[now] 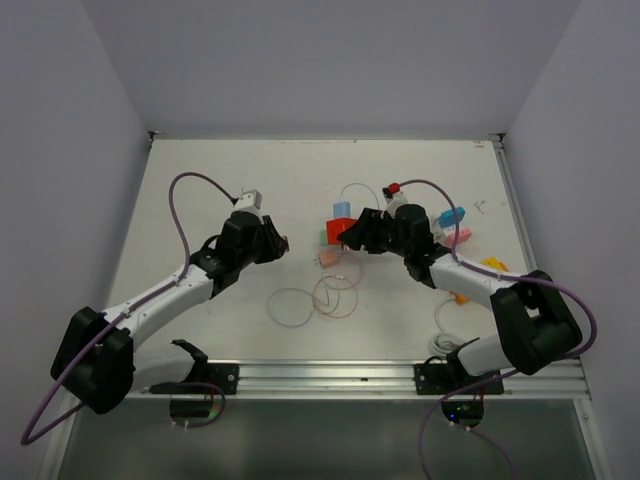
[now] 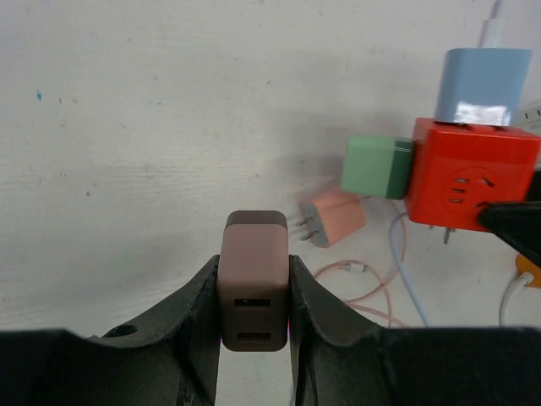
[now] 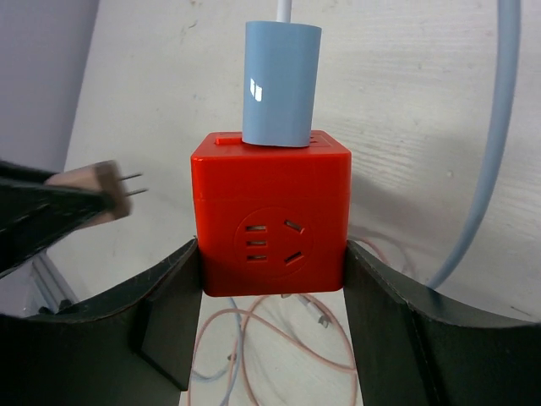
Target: Pull the plug off the socket
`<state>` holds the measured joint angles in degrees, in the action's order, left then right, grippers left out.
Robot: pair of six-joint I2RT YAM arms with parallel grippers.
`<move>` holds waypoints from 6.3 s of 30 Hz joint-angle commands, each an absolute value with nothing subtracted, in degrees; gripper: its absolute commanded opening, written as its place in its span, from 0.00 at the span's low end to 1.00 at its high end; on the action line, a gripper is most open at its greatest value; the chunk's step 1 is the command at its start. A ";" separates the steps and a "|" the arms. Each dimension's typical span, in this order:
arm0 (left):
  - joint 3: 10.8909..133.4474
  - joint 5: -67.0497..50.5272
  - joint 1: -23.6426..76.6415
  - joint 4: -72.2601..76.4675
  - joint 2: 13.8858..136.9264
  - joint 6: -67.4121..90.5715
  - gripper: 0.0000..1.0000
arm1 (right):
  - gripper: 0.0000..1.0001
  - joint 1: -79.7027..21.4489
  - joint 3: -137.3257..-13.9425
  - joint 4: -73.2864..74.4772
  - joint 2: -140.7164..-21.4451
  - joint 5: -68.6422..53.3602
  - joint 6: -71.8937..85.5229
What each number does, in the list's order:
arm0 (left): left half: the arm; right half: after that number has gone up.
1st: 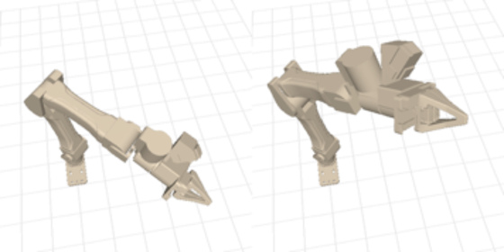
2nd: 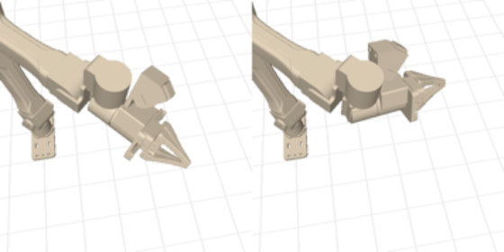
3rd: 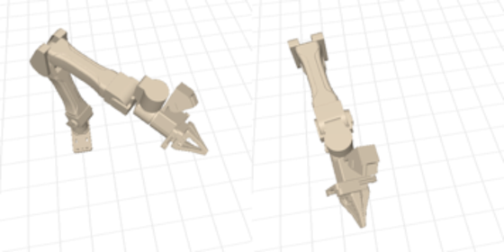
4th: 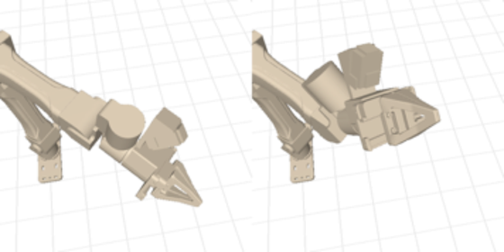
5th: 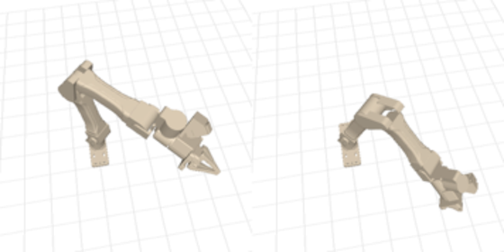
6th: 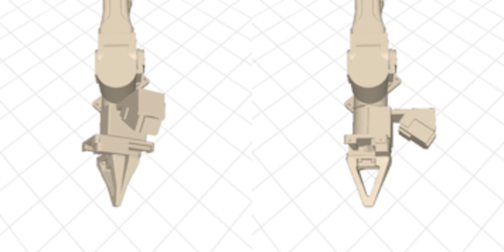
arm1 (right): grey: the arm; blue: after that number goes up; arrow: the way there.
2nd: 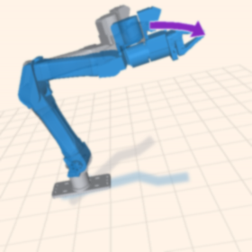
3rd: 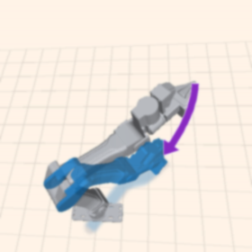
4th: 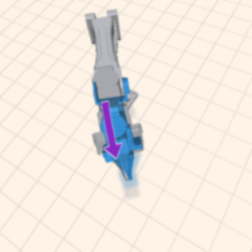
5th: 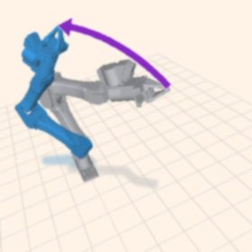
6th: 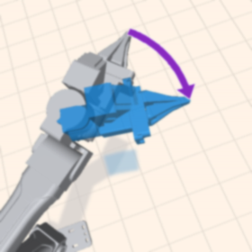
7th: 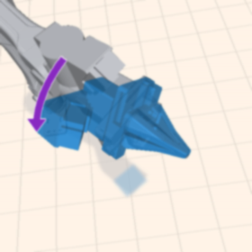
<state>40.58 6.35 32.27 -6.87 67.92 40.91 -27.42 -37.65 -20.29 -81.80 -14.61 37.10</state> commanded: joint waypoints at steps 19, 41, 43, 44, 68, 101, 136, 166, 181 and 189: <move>28.30 -2.37 25.84 16.08 74.00 41.22 0.52 | 0.00 -27.33 -40.96 -30.41 -84.81 -26.28 35.77; 37.53 -1.93 26.01 6.94 67.15 41.83 0.94 | 0.00 -35.68 -46.23 -22.50 -86.75 -23.20 26.72; 38.67 -2.02 26.19 6.94 67.15 42.36 0.94 | 0.00 -36.29 -46.41 -21.98 -86.84 -22.77 26.11; 39.02 -1.93 26.28 6.86 67.32 42.45 0.94 | 0.00 -36.56 -46.58 -21.80 -86.84 -22.68 25.84; 48.08 4.66 33.04 2.02 79.10 46.49 0.78 | 0.00 -39.90 -47.29 -20.48 -85.96 -20.04 23.64; 51.33 23.02 24.53 3.16 75.15 40.08 0.00 | 0.00 -43.59 -54.93 -11.34 -92.72 -26.19 17.76; 42.90 0.27 19.60 0.97 83.76 36.91 0.28 | 0.00 -43.86 -52.12 -16.43 -91.06 -26.99 20.30; 42.01 -4.31 26.89 -10.81 67.41 46.05 1.00 | 0.00 -42.10 -50.63 -17.40 -88.77 -23.56 20.30; 39.56 -1.85 30.50 -6.51 67.86 53.78 0.93 | 0.00 -42.10 -47.99 -19.77 -87.36 -17.58 22.41; 36.39 -0.27 32.51 -0.97 67.50 57.74 0.90 | 0.00 -42.10 -46.58 -22.67 -87.10 -17.14 25.83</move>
<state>36.93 -2.02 31.53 -5.61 68.45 55.35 -42.15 -46.68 -16.19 -90.26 -18.33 23.57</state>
